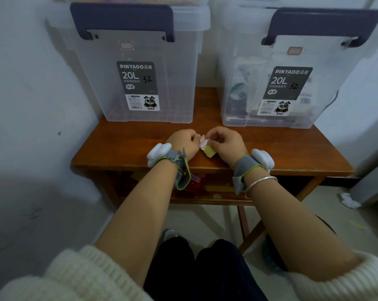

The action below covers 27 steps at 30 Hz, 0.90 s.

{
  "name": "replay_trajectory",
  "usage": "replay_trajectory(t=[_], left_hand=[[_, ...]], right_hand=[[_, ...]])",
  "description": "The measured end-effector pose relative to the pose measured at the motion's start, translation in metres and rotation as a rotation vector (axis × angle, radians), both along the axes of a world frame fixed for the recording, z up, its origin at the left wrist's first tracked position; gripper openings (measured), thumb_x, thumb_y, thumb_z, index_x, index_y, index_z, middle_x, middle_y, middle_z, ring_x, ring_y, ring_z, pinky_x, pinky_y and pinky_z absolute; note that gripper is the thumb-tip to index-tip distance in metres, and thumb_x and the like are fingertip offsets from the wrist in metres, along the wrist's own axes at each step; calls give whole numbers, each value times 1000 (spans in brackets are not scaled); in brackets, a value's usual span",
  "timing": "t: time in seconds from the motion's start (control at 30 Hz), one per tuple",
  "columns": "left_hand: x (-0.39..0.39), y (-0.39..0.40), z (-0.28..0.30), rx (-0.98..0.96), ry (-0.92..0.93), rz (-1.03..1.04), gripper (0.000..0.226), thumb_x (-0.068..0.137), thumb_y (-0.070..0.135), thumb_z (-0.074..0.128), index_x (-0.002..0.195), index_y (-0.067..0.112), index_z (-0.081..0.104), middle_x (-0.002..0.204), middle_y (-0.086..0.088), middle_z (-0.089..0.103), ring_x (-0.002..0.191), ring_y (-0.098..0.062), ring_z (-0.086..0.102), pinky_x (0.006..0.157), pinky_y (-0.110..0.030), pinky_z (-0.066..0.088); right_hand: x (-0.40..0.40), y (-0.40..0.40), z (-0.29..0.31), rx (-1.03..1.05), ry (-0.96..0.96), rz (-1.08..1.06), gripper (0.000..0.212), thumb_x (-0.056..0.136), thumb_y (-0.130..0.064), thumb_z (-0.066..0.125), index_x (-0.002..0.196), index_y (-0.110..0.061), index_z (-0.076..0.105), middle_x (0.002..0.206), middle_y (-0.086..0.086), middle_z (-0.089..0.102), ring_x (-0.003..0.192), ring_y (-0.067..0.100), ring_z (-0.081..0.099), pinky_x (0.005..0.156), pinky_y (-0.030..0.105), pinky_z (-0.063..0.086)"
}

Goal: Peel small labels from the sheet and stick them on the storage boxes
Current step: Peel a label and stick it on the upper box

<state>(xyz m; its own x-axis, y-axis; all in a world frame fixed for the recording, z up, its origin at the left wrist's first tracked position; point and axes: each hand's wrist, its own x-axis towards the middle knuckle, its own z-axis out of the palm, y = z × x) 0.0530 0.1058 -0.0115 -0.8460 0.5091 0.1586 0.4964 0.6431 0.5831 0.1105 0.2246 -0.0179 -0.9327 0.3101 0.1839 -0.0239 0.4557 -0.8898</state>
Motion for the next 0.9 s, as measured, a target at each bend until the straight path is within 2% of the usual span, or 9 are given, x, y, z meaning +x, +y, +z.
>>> replay_trajectory(t=[0.17, 0.27, 0.33, 0.5, 0.6, 0.67, 0.73, 0.8, 0.9], left_hand=[[0, 1, 1, -20, -3, 6, 45, 96, 20, 39, 52, 20, 27, 53, 0, 28, 48, -13, 24, 46, -26, 15], [0, 0, 0, -15, 1, 1, 46, 96, 20, 40, 52, 20, 26, 53, 0, 27, 47, -14, 23, 46, -26, 14], [0, 0, 0, -19, 0, -4, 46, 95, 19, 40, 51, 20, 27, 53, 0, 27, 47, -14, 23, 45, -26, 14], [-2, 0, 0, -20, -13, -9, 45, 95, 21, 41, 51, 21, 31, 53, 0, 30, 48, -13, 26, 46, -25, 16], [-2, 0, 1, -22, -17, -5, 45, 95, 21, 41, 51, 21, 30, 52, 0, 29, 48, -13, 26, 46, -25, 16], [-1, 1, 1, -34, -12, -1, 46, 95, 21, 41, 51, 21, 29, 53, 0, 29, 48, -13, 25, 46, -25, 16], [0, 1, 1, -38, -13, 0, 46, 95, 22, 40, 51, 21, 29, 53, 0, 29, 48, -13, 26, 46, -25, 16], [-1, 0, 1, -41, -16, 3, 46, 96, 22, 40, 51, 21, 29, 53, 1, 30, 48, -13, 25, 46, -25, 15], [-2, 0, 0, -42, -21, 9, 46, 96, 22, 40, 51, 21, 28, 54, 0, 30, 48, -14, 25, 46, -26, 15]], right_hand=[[1, 0, 2, -21, 29, -20, 25, 81, 4, 53, 69, -18, 56, 75, 0, 56, 73, 13, 51, 66, 14, 42], [1, 0, 1, -14, 18, -9, 16, 81, 3, 54, 85, -9, 62, 83, 6, 56, 78, 18, 51, 67, 21, 43], [1, 0, 0, 9, 2, -13, 17, 82, 2, 54, 93, -7, 64, 87, 8, 58, 81, 18, 52, 70, 24, 45], [1, -1, 2, 11, 2, -38, 16, 82, 1, 54, 84, -12, 64, 77, -4, 57, 77, 15, 53, 64, 16, 43], [2, -2, 2, 74, 15, -39, 15, 81, 3, 52, 85, -5, 64, 80, -1, 58, 76, 15, 52, 65, 16, 44], [2, -1, 2, 121, 37, -45, 15, 81, 4, 50, 86, -1, 63, 82, 1, 57, 68, 11, 50, 59, 6, 40], [1, -1, 2, 138, 43, -48, 14, 81, 4, 50, 85, 1, 63, 74, -4, 55, 62, 3, 47, 55, 1, 38], [1, -1, 1, 148, 42, -47, 13, 81, 4, 50, 85, 1, 62, 68, -12, 51, 61, 1, 45, 54, 1, 38], [0, -2, 1, 153, 55, -45, 14, 80, 5, 50, 82, 1, 62, 67, -13, 50, 60, 1, 45, 54, 3, 38]])
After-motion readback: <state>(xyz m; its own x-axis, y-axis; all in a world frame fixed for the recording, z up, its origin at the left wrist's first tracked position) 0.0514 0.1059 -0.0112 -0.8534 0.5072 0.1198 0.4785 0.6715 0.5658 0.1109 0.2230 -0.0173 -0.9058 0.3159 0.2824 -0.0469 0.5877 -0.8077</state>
